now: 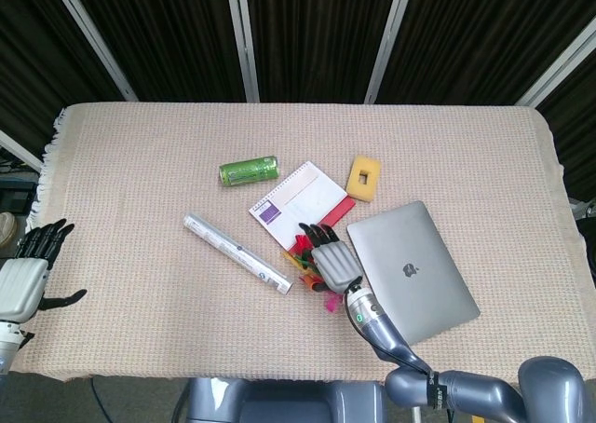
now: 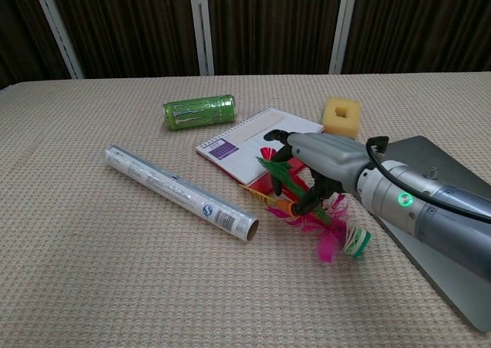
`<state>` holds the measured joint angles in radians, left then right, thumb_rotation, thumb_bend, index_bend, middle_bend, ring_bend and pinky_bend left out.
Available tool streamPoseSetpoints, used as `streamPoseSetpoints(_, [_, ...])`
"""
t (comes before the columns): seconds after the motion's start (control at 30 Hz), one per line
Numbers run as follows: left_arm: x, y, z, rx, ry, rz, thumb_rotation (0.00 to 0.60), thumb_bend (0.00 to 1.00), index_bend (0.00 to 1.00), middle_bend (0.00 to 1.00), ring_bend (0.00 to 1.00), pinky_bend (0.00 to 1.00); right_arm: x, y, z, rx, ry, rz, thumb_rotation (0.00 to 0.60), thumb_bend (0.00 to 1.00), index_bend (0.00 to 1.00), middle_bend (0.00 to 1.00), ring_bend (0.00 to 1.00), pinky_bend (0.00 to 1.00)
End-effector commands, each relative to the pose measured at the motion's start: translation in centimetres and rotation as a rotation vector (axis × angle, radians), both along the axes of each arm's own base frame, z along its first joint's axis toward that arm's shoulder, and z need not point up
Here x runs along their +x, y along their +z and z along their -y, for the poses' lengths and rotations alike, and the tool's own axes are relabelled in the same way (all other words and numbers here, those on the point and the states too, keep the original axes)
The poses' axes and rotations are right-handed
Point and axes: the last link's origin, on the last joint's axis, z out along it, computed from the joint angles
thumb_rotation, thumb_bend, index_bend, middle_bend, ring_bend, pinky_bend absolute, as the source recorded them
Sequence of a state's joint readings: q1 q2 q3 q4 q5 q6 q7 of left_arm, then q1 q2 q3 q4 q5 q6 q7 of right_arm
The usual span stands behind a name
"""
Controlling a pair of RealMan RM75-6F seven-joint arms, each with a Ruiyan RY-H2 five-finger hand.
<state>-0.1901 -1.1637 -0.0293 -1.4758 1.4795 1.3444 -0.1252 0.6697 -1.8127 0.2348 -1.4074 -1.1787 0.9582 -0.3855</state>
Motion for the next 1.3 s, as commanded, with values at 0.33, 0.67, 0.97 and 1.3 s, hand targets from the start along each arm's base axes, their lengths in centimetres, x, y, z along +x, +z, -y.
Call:
streamPoseSetpoints(0.33, [0.2, -0.4, -0.1, -0.029, -0.012, 0.012, 0.600, 0.05, 0.00, 0.00, 0.00, 0.00, -1.3, 4.0, -1.8, -0.113, 0.001, 0.034, 0.600, 0.37, 0.65, 0.08, 0.00, 0.00])
streamPoseSetpoints(0.67, [0.9, -1.0, 0.2, -0.070, -0.051, 0.020, 0.600, 0.05, 0.00, 0.00, 0.00, 0.00, -3.3, 9.6, -6.6, -0.235, -0.013, 0.075, 0.600, 0.37, 0.65, 0.09, 0.00, 0.00])
streamPoseSetpoints(0.97, [1.5, -1.1, 0.7, -0.075, -0.071, 0.027, 0.600, 0.05, 0.00, 0.00, 0.00, 0.00, -5.3, 12.2, -10.0, -0.290, -0.018, 0.109, 0.600, 0.37, 0.62, 0.08, 0.00, 0.00])
streamPoseSetpoints(1.3, [1.6, -0.5, 0.8, -0.048, -0.074, 0.035, 0.600, 0.05, 0.00, 0.00, 0.00, 0.00, -11.3, 20.1, -13.0, -0.479, -0.133, 0.012, 0.600, 0.23, 0.05, 0.00, 0.00, 0.00])
